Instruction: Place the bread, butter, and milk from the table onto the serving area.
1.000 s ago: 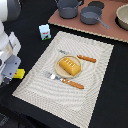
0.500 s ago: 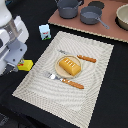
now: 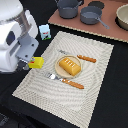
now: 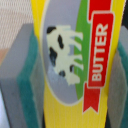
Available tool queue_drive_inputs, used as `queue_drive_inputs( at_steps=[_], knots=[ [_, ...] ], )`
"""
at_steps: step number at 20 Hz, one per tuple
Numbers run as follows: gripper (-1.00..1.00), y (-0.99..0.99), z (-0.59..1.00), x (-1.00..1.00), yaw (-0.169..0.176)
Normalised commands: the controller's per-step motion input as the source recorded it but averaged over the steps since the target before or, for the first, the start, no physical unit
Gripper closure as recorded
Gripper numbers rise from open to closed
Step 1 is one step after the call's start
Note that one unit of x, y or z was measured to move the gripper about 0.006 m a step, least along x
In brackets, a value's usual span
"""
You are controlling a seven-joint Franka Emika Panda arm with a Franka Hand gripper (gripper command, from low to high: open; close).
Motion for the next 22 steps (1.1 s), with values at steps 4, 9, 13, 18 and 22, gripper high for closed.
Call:
queue_drive_inputs(
  at_steps=[4,9,13,18,22],
  knots=[
    [1.00,-0.27,0.01,0.88,-0.086],
    [1.00,-0.28,0.00,0.86,-0.089],
    [1.00,-0.27,0.00,0.88,-0.084],
    [1.00,-0.22,-0.14,0.86,-0.088],
    [1.00,-0.11,-0.21,0.87,-0.086]
  ],
)
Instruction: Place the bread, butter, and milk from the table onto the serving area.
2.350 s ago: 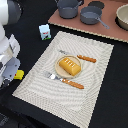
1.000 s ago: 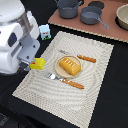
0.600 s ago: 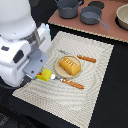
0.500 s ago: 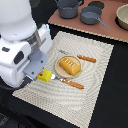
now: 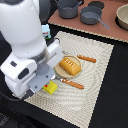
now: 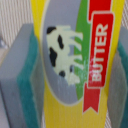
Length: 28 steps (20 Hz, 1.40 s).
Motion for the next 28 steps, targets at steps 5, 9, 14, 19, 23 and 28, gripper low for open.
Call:
queue_drive_inputs(
  at_steps=[5,9,14,19,23,28],
  knots=[
    [-1.00,-0.01,0.02,0.74,-0.071],
    [-1.00,0.09,0.98,0.47,-0.067],
    [-1.00,0.14,1.00,0.12,-0.010],
    [-1.00,0.61,0.76,-0.38,0.049],
    [-1.00,0.72,0.45,-0.61,0.060],
    [-1.00,0.71,0.19,-0.72,0.033]
  ],
)
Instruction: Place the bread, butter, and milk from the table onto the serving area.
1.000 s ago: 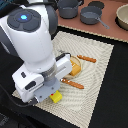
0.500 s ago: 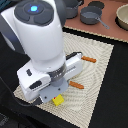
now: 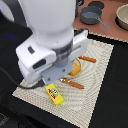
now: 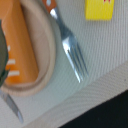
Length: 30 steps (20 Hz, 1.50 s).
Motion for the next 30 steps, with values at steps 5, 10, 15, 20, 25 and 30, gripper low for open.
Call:
queue_drive_inputs(
  at_steps=[5,10,15,20,25,30],
  knots=[
    [-1.00,0.68,0.00,-0.75,0.023],
    [-1.00,0.70,0.00,-0.75,0.016],
    [-1.00,0.68,0.00,-0.73,0.022],
    [-1.00,0.71,0.00,-0.75,0.015],
    [-1.00,0.76,-0.04,-0.73,0.016],
    [-1.00,0.79,-0.15,-0.74,0.010]
  ],
)
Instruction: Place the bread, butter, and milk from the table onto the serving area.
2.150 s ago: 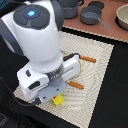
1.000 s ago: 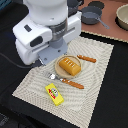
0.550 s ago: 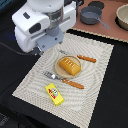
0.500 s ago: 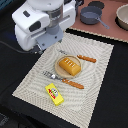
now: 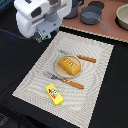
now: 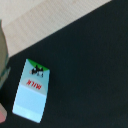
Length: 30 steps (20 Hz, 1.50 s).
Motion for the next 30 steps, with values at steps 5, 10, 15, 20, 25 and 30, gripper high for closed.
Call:
queue_drive_inputs(
  at_steps=[5,10,15,20,25,30],
  knots=[
    [-1.00,0.74,-0.27,-0.81,0.006],
    [-1.00,0.62,-0.32,-0.75,-0.015],
    [-1.00,0.44,-0.36,-0.62,-0.055],
    [-1.00,0.28,-0.32,-0.54,-0.072],
    [-1.00,0.17,-0.21,-0.43,-0.098],
    [-1.00,0.07,-0.14,-0.16,-0.033]
  ],
)
